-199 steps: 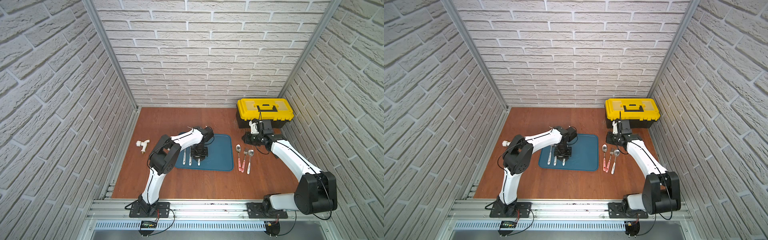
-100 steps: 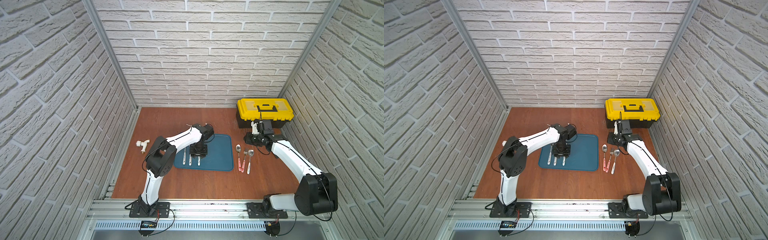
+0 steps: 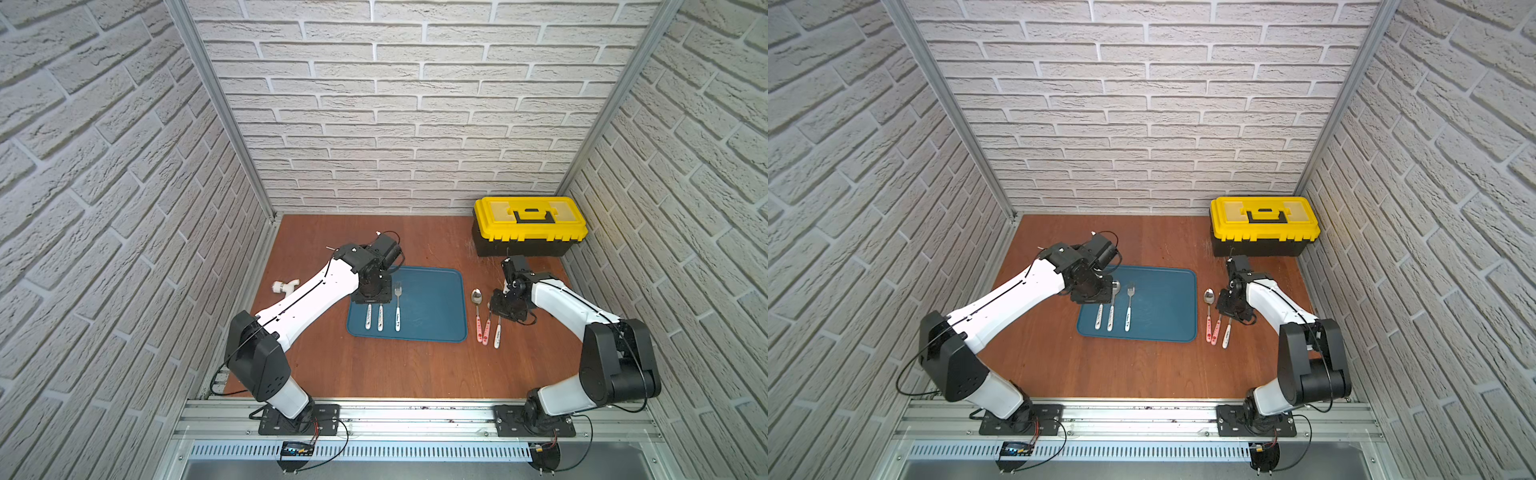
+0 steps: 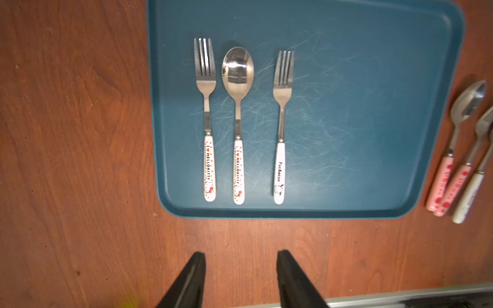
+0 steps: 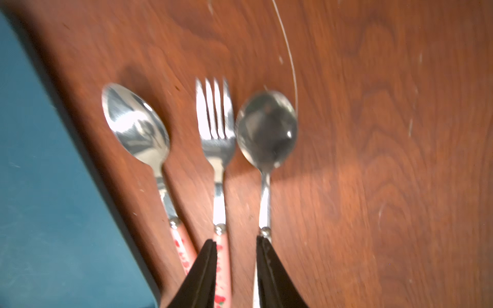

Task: Set the spoon and fork side by side
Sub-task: Pick up the spoon from the center of the board.

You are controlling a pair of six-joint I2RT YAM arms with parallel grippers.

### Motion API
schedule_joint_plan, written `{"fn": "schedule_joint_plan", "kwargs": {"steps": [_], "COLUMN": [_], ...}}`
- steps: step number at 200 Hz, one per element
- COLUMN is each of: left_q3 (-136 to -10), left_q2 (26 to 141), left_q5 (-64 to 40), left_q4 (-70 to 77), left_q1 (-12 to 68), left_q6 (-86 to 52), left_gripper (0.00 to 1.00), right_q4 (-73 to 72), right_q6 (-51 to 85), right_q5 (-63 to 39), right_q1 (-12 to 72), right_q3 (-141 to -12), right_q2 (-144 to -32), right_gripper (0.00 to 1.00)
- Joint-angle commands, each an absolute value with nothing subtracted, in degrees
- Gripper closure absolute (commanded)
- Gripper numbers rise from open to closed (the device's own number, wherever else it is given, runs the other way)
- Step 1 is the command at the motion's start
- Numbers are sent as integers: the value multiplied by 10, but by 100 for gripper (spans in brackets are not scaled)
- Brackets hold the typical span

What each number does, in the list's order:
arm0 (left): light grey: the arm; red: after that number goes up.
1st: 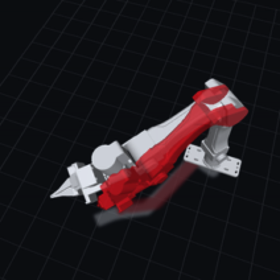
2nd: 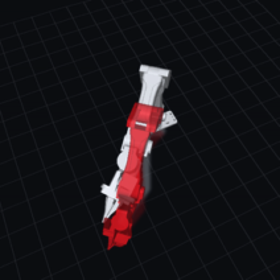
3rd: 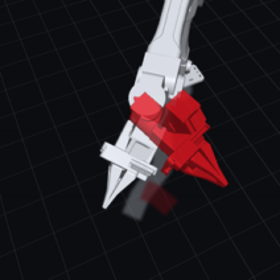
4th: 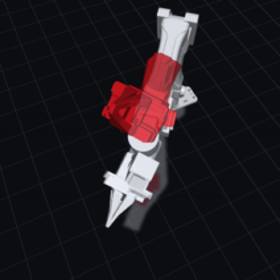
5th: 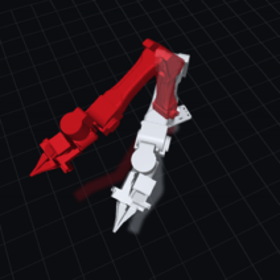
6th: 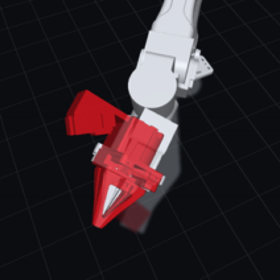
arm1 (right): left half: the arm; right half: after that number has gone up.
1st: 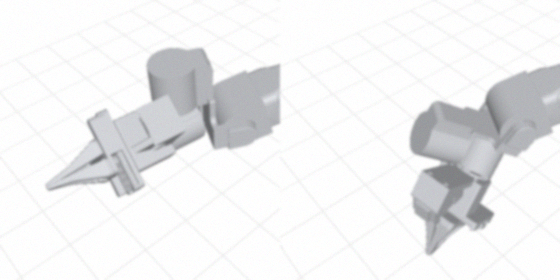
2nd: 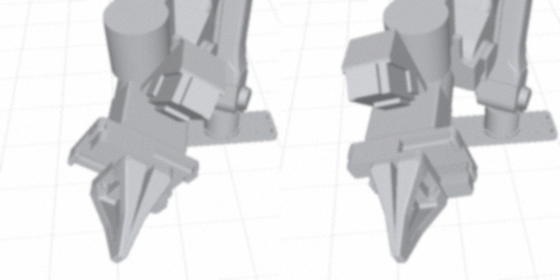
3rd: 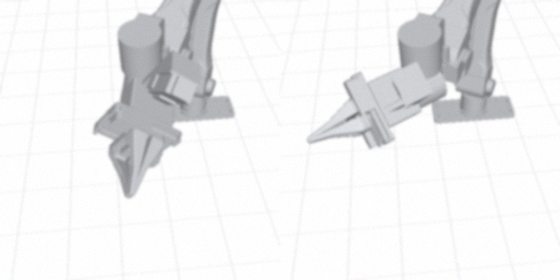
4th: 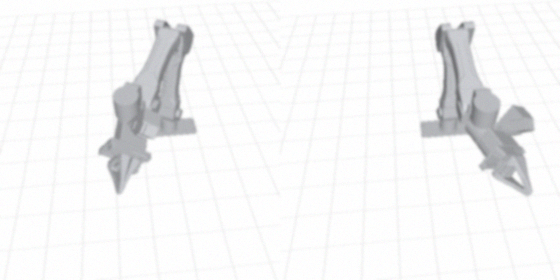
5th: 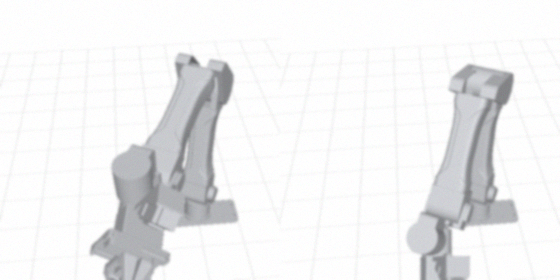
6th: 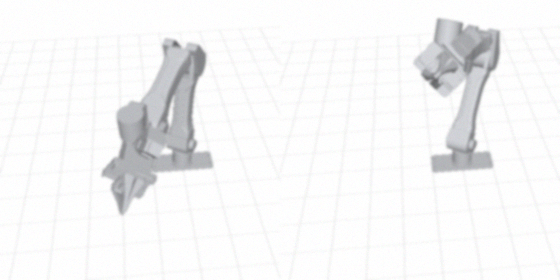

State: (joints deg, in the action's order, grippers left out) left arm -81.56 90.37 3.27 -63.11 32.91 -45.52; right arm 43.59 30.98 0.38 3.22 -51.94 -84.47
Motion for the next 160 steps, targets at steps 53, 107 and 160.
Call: {"fn": "schedule_joint_plan", "kwargs": {"steps": [53, 107, 160], "left_q3": [-771, -732, -712], "left_q2": [879, 868, 872], "left_q5": [-25, -45, -53], "left_q4": [-577, -551, -534], "left_q1": [278, 261, 260], "left_q6": [-381, -377, -382], "left_gripper": [51, 52, 52], "right_q4": [502, 480, 458], "right_q6": [332, 324, 324], "right_q5": [10, 8, -1], "right_q1": [38, 39, 40], "right_q3": [-474, -474, -458], "right_q2": [-768, -816, -835], "right_gripper": [70, 69, 68]}}
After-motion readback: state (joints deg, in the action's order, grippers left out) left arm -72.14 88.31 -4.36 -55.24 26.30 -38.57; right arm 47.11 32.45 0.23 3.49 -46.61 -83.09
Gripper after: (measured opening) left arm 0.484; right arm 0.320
